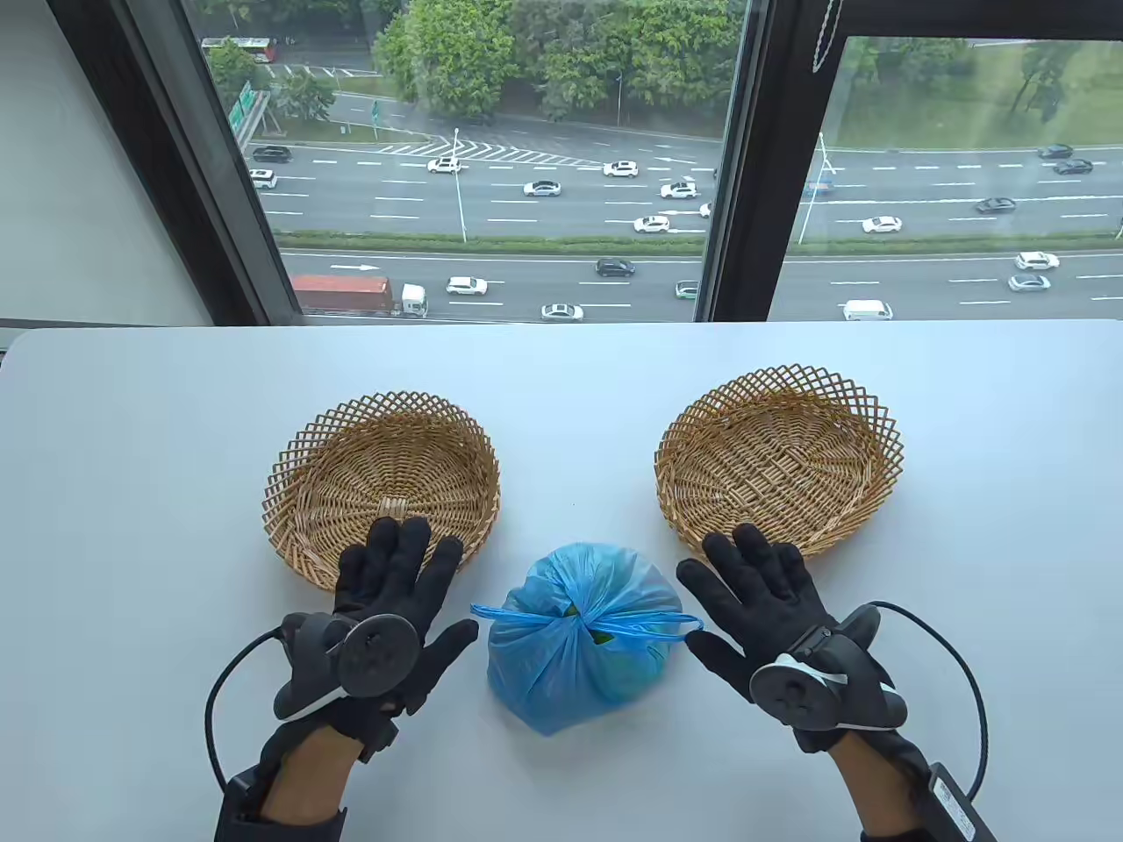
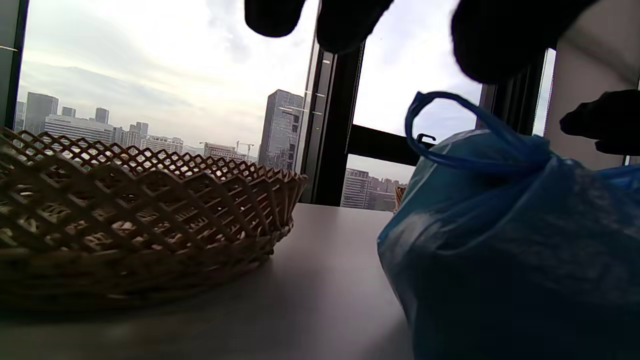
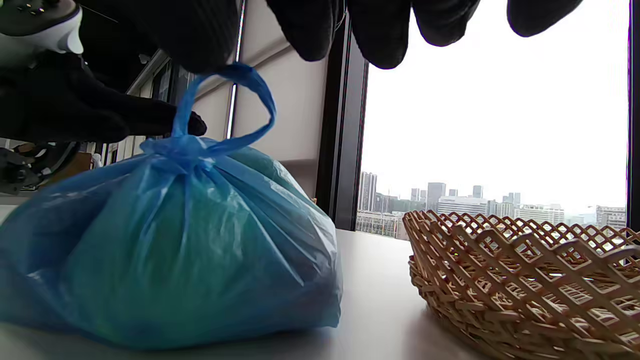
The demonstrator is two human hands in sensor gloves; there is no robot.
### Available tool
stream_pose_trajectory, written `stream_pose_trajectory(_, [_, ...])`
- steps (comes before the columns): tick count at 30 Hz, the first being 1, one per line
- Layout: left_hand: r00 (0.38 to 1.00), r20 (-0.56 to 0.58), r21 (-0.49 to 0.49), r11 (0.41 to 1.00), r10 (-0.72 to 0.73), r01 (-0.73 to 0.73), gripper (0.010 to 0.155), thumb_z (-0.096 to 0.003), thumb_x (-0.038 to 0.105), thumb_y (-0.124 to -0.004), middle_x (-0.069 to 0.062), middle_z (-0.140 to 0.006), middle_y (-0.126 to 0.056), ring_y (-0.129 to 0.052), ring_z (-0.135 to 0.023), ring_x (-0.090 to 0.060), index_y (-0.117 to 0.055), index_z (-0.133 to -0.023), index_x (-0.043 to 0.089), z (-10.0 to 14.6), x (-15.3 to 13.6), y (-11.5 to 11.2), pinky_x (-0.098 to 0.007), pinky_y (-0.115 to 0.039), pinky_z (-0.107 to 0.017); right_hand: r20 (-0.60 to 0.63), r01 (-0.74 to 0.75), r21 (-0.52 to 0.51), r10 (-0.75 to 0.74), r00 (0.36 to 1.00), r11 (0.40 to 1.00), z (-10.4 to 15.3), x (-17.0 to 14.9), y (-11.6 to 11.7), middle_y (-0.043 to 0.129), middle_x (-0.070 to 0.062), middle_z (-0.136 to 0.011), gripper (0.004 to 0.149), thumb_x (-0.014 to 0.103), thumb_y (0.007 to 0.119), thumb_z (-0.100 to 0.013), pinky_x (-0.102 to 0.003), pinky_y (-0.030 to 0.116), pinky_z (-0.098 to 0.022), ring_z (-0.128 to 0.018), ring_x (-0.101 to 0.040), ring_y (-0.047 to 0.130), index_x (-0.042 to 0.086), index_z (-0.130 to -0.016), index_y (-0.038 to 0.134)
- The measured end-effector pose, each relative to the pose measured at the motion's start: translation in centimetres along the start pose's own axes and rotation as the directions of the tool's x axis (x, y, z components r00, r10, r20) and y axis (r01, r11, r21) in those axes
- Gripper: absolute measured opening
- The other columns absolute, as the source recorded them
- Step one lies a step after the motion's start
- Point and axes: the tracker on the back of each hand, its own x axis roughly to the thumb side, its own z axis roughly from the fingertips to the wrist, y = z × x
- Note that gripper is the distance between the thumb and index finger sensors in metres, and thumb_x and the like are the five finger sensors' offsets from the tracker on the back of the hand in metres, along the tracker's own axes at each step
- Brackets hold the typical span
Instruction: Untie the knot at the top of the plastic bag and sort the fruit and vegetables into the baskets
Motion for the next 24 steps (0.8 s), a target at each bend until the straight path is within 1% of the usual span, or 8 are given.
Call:
stream_pose_trajectory(17, [1.000,0.012,0.042,0.999,-0.009,0.009,0.082,-0.0482,0.062,-0.070,-0.017,-0.122,-0.045,-0.028,-0.109,-0.045,-0.051,-0.115,0.020,0.03,0.34,0.07,-0.066,-0.033,-0.072,-0.011,0.024,-0.014,-0.024,1.000,1.000,-0.03,-0.06,0.18,0.048,-0.025,-0.115,0.071,0.051,0.068,-0.057,-0.072,0.049,-0.065,-0.101,-0.057,0.046,0.015,-0.115,0.047])
stream_pose_trajectory(20, [1.000,0.019,0.036,0.999,-0.004,0.004,0.082,-0.0481,0.062,-0.070,-0.016,-0.122,-0.046,-0.028,-0.109,-0.045,-0.051,-0.115,0.019,-0.05,0.46,-0.12,-0.066,-0.033,-0.072,-0.008,0.030,-0.008,-0.031,0.999,1.000,-0.02,-0.07,0.18,0.048,-0.025,-0.116,0.071,0.051,0.068,-0.057,-0.072,0.049,-0.065,-0.101,-0.057,0.045,0.015,-0.115,0.047])
stream_pose_trajectory(24, [0.999,0.051,0.054,0.999,0.003,-0.006,0.082,-0.0481,0.062,-0.070,-0.016,-0.122,-0.047,-0.029,-0.109,-0.045,-0.051,-0.115,0.019,-0.06,0.91,-0.26,-0.066,-0.034,-0.072,-0.016,0.025,-0.018,-0.025,1.000,1.000,0.05,-0.15,-0.20,0.047,-0.026,-0.116,0.072,0.051,0.068,-0.057,-0.072,0.049,-0.065,-0.101,-0.058,0.045,0.015,-0.115,0.047])
